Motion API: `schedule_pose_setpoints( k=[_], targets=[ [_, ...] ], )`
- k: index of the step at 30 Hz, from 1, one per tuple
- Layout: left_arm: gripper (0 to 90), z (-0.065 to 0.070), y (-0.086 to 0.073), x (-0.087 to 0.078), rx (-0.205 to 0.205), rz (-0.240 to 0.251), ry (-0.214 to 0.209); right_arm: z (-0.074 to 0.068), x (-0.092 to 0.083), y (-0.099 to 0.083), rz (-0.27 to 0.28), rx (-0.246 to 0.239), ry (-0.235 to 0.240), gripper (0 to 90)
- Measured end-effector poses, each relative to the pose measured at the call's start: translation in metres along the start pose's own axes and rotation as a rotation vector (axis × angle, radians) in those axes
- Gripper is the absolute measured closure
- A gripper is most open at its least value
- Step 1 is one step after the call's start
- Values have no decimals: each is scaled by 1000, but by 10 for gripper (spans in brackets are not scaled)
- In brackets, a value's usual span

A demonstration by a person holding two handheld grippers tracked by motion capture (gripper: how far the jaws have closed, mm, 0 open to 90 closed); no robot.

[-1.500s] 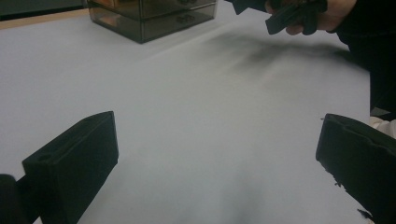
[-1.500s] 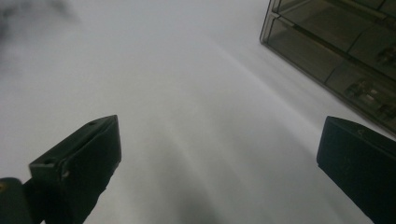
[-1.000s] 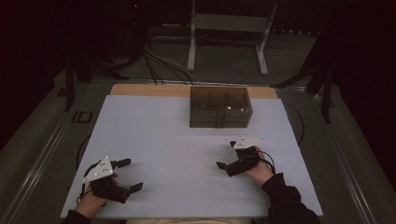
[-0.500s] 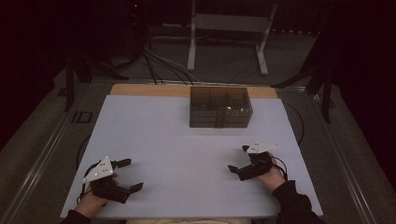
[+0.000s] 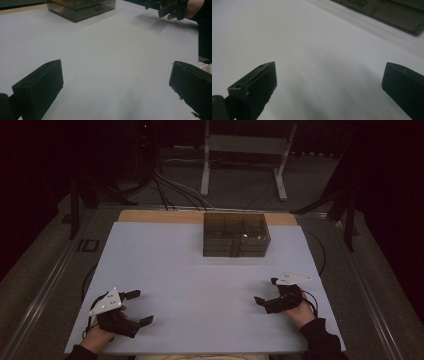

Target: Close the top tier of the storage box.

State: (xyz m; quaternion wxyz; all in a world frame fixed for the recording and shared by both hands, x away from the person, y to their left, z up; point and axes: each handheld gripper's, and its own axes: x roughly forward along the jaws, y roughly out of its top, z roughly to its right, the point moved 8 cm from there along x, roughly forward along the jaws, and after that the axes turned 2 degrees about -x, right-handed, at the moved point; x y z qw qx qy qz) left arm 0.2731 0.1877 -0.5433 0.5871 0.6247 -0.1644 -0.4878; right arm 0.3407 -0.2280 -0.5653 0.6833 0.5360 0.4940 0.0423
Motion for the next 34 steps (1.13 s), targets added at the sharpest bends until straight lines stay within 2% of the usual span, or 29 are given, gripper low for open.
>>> schedule_pose_setpoints(
  k=[7, 12, 17, 34],
  targets=[
    [0, 0, 0, 0, 1, 0, 0, 7, 3, -2, -5, 24, -20, 2],
    [0, 0, 0, 0, 2, -2, 0, 3, 6, 1, 2, 9, -3, 2],
    [0, 0, 0, 0, 3, -4, 1, -2, 10, 1, -14, -17, -1, 2],
    [0, 0, 0, 0, 0, -1, 2, -3, 8, 1, -7, -23, 9, 2]
  ],
)
